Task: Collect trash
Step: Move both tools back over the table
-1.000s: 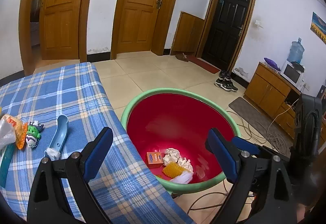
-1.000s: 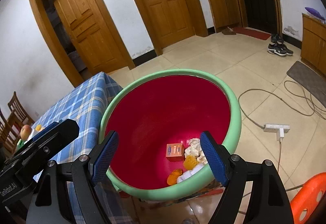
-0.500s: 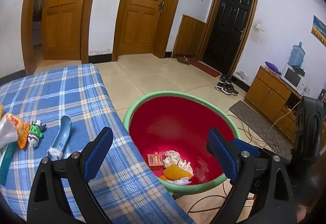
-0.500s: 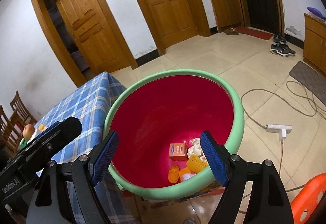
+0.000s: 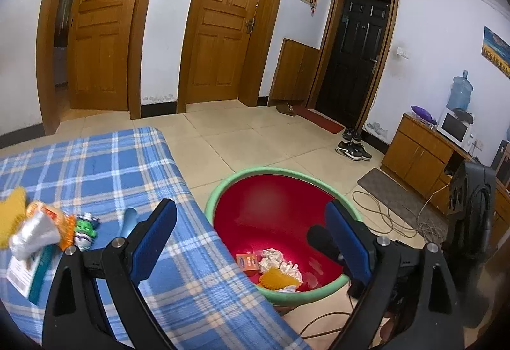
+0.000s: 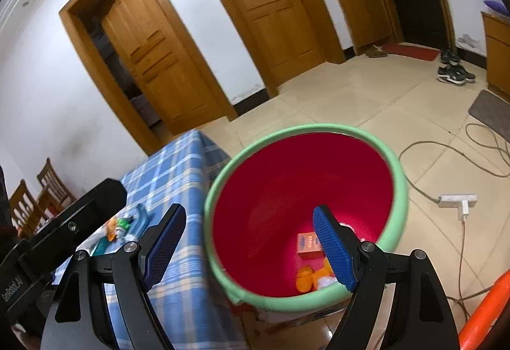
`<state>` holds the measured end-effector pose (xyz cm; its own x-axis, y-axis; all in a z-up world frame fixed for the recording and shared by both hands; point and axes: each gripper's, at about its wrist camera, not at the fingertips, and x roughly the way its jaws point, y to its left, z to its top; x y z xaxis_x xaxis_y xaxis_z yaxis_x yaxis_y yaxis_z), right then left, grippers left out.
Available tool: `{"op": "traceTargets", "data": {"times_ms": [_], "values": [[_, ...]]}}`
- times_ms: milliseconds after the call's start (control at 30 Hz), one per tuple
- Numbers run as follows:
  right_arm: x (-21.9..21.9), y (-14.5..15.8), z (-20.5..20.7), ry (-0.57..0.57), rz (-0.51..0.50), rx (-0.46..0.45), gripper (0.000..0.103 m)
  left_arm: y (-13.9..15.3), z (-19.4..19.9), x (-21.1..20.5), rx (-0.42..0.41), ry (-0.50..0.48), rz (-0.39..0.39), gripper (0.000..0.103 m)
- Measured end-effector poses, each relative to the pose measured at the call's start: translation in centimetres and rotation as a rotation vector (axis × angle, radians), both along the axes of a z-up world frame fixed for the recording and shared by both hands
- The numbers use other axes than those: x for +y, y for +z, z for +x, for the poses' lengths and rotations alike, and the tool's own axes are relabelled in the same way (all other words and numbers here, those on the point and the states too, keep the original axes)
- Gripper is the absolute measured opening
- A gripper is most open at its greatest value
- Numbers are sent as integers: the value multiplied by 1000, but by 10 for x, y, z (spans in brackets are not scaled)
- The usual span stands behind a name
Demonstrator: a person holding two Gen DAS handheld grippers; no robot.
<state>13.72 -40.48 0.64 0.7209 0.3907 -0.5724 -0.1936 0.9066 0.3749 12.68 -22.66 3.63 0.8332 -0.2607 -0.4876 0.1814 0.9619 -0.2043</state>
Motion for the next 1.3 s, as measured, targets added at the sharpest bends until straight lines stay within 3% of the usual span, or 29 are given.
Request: {"op": "traceTargets", "data": {"times_ms": [233, 467, 933, 1100, 1300], "values": [[47, 18, -15, 102, -52, -39, 83, 11, -14, 29, -19, 41, -3, 93], [87, 30, -19, 164, -23, -37, 83, 23, -19, 79, -13, 93, -56, 93], [170, 34, -12, 266, 17, -5, 83, 41, -31, 178, -3, 220, -26, 93], [196, 23, -17, 304, -24, 18, 83, 30, -27, 219, 43, 260, -52, 93], [221, 12, -18, 343, -59, 28, 84, -9, -6, 288, 194, 362, -129, 93]]}}
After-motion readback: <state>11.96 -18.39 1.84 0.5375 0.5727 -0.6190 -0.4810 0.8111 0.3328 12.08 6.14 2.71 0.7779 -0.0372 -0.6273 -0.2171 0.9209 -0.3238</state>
